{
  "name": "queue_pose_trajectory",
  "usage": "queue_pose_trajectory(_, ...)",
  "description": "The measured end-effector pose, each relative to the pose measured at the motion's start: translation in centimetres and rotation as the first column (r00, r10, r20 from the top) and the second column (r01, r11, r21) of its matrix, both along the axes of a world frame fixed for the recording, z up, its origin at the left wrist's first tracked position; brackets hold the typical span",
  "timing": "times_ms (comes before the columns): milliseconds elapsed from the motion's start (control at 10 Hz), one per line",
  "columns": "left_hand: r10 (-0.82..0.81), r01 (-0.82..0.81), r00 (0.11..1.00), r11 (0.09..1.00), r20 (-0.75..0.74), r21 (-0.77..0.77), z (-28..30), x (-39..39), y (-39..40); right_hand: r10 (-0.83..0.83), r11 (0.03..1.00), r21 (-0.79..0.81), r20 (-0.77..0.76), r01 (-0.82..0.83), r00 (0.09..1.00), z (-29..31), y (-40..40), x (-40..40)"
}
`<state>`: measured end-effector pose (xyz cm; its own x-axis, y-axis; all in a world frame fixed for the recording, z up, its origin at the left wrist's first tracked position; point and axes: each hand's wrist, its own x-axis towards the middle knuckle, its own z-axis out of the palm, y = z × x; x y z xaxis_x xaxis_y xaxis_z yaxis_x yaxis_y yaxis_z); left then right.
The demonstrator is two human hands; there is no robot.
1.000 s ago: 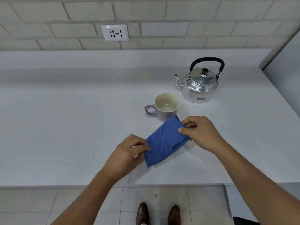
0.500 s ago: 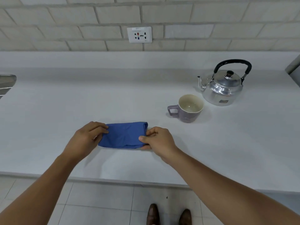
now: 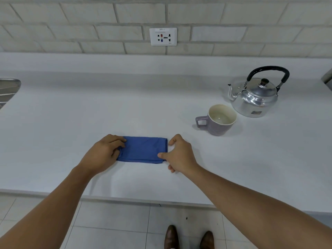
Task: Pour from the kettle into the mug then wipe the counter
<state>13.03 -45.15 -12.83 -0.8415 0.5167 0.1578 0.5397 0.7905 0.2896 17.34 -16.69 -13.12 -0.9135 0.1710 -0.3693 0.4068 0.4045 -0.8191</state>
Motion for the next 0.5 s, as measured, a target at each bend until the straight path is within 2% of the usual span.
queue_pose_trajectory(100, 0.045, -0.047, 0.997, 0.998, 0.057, 0.044, 0.0, 0.3, -0.2, 0.193, 0.964, 0.215, -0.178, -0.154, 0.965, -0.2, 0.1, 0.4)
queue_pose_trajectory(200, 0.041, -0.046, 0.997, 0.997, 0.070, 0.068, 0.0, 0.5, -0.3, 0.326, 0.889, 0.390, -0.175, -0.239, 0.929, -0.2, -0.2, 0.6)
queue_pose_trajectory(300, 0.036, -0.038, 0.997, 0.998, 0.063, 0.046, 0.0, 0.7, -0.1, 0.348, 0.844, 0.474, -0.128, -0.251, 0.929, -0.2, -0.1, 0.8)
queue_pose_trajectory(400, 0.038, -0.038, 0.999, 0.999, 0.029, 0.002, 0.1, 0.5, 0.0, 0.346, 0.853, 0.457, -0.131, -0.253, 0.929, 0.2, 0.2, 1.4)
queue_pose_trajectory(500, 0.070, -0.071, 0.997, 0.996, 0.021, 0.054, 0.4, 0.7, 1.6, 0.308, 0.866, 0.458, -0.169, -0.202, 0.936, 0.6, 1.4, 2.4)
